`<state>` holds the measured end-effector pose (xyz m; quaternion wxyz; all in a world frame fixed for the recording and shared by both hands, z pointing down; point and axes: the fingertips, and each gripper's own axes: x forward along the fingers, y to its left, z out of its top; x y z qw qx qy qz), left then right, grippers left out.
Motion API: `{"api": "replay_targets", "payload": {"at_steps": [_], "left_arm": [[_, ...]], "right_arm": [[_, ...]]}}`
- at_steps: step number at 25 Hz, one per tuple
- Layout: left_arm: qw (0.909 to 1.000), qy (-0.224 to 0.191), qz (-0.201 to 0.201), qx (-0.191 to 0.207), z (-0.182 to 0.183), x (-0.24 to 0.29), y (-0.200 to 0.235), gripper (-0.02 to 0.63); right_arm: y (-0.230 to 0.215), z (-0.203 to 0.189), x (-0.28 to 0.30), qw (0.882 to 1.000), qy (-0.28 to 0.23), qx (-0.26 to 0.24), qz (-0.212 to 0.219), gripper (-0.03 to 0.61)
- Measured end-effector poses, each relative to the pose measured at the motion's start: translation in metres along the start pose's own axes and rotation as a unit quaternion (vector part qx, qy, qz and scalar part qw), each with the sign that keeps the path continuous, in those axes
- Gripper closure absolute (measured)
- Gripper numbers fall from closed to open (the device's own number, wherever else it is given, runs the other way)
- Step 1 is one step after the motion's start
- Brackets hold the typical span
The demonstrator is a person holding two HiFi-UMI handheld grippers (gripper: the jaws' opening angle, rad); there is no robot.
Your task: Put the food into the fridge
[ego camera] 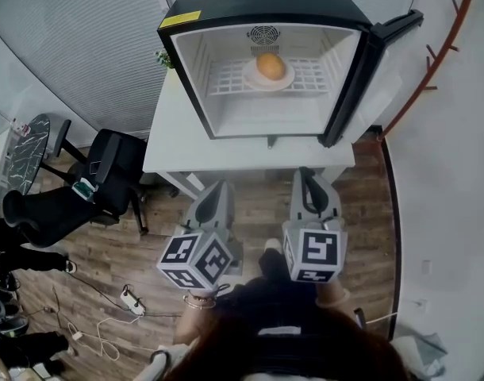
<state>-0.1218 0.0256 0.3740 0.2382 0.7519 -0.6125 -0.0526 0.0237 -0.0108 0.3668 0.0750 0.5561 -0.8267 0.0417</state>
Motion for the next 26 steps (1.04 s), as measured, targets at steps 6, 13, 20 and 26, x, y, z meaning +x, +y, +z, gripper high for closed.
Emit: {"api": "replay_targets", "payload": {"at_steps": [6, 13, 20, 26], "left_arm": [[1.0, 0.0, -0.003, -0.004, -0.011, -0.024, -0.005, 0.615], [0.9999, -0.005, -0.005, -0.008, -0.019, -0.053, -0.014, 0.615], [0.9999, -0.01, 0.0, -0.013, -0.031, -0.082, -0.018, 0.615], [0.9996, -0.02, -0.01, -0.019, -0.038, -0.108, -0.025, 0.615]], "right_arm": [[0.012, -0.003, -0.022, 1.0, 0.002, -0.004, 0.007, 0.583], [0.023, -0.008, -0.052, 1.0, 0.004, -0.008, 0.013, 0.583], [0.037, -0.014, -0.08, 1.0, 0.006, -0.018, 0.023, 0.583], [0.045, -0.025, -0.103, 0.999, 0.016, -0.024, 0.027, 0.583]]}}
